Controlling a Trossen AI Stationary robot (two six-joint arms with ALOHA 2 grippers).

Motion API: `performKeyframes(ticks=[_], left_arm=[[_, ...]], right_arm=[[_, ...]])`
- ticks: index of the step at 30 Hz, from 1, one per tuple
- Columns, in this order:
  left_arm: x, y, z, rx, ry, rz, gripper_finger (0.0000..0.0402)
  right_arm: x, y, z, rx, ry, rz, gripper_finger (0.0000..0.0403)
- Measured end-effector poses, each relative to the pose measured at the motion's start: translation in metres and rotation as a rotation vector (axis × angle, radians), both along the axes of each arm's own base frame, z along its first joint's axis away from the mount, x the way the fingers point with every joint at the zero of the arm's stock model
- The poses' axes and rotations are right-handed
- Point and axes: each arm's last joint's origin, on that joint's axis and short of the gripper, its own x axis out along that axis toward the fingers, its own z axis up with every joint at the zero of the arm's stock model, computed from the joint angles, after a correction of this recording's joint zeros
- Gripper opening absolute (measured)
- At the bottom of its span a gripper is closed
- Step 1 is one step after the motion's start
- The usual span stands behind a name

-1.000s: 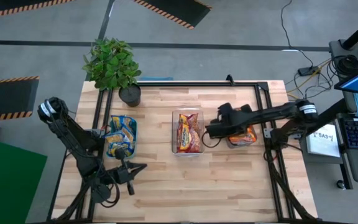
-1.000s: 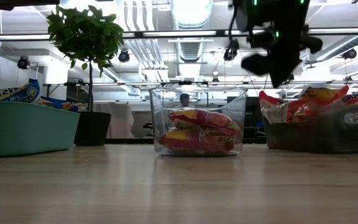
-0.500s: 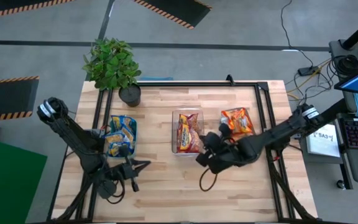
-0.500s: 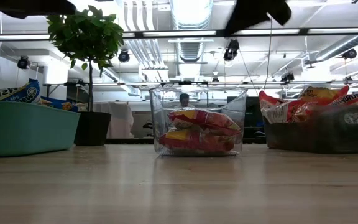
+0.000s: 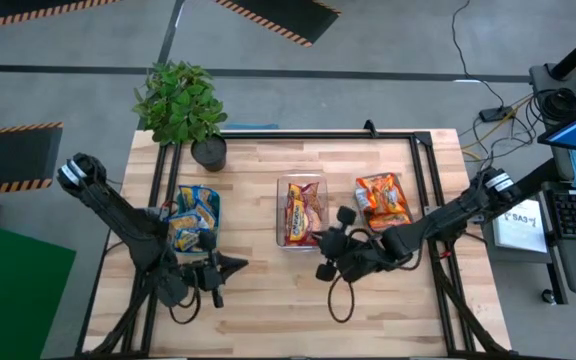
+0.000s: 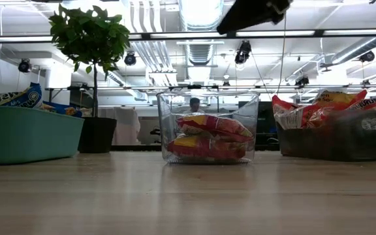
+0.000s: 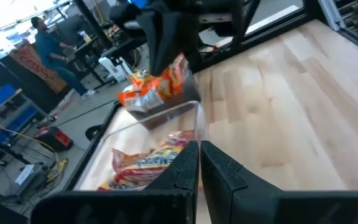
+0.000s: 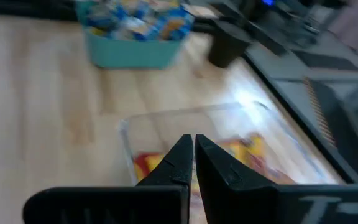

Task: Sort Maruchan noodles
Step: Return to Home Position

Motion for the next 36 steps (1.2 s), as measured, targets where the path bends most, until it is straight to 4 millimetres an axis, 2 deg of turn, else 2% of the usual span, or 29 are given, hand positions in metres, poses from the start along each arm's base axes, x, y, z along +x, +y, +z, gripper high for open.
performKeyframes(ticks=[5,8,12,17,23,27,36], left_arm=[[0.004,0.015,0.01,-0.01,0.017,-0.075,0.0],[0.006,0.027,0.014,-0.013,0.026,-0.125,0.0],[0.0,0.05,0.016,-0.025,0.002,-0.088,0.0],[-0.017,0.081,0.012,-0.066,-0.039,-0.054,0.0],[-0.043,0.11,0.013,-0.142,-0.157,-0.012,0.0],[-0.061,0.123,0.015,-0.163,-0.241,-0.001,0.0],[-0.095,0.141,0.005,-0.199,-0.36,-0.003,0.0]], right_arm=[[0.01,-0.017,-0.015,0.035,-0.058,0.201,0.0009],[0.008,-0.036,-0.023,0.054,-0.061,0.255,0.0009],[-0.003,-0.06,-0.029,0.105,-0.088,0.3,0.0009],[-0.028,-0.076,-0.025,0.121,-0.161,0.32,0.0009],[-0.065,-0.083,-0.012,0.091,-0.268,0.347,0.0009],[-0.09,-0.089,-0.01,0.075,-0.36,0.369,0.0009],[-0.136,-0.098,-0.017,0.056,-0.521,0.379,0.0009]])
